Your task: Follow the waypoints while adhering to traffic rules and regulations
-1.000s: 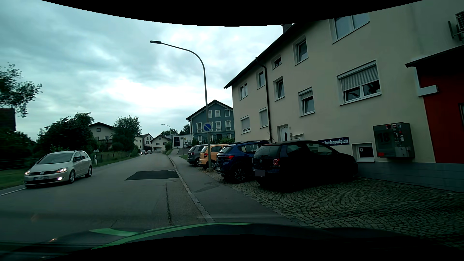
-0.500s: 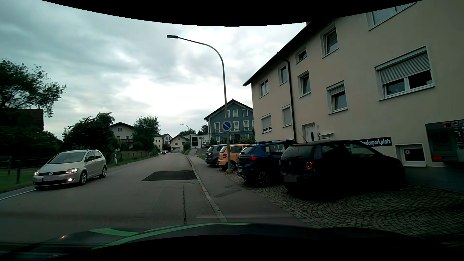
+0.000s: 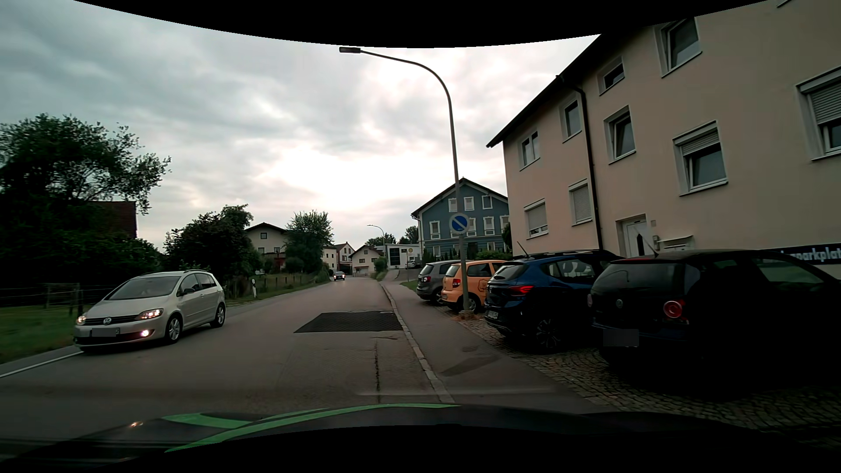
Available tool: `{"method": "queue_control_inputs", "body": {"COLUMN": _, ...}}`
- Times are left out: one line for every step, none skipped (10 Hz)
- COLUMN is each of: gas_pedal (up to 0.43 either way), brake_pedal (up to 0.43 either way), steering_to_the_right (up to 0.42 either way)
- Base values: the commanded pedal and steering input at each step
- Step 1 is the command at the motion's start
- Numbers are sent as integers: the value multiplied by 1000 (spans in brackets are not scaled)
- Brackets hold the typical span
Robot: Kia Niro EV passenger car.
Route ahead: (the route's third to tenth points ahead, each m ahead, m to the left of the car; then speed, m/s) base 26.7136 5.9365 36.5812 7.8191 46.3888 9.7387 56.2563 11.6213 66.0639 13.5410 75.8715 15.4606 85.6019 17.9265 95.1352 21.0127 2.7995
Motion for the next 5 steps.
{"method": "queue_control_inputs", "body": {"gas_pedal": 268, "brake_pedal": 0, "steering_to_the_right": -344}}
{"method": "queue_control_inputs", "body": {"gas_pedal": 268, "brake_pedal": 0, "steering_to_the_right": -320}}
{"method": "queue_control_inputs", "body": {"gas_pedal": 268, "brake_pedal": 0, "steering_to_the_right": -300}}
{"method": "queue_control_inputs", "body": {"gas_pedal": 268, "brake_pedal": 0, "steering_to_the_right": -268}}
{"method": "queue_control_inputs", "body": {"gas_pedal": 268, "brake_pedal": 0, "steering_to_the_right": -240}}
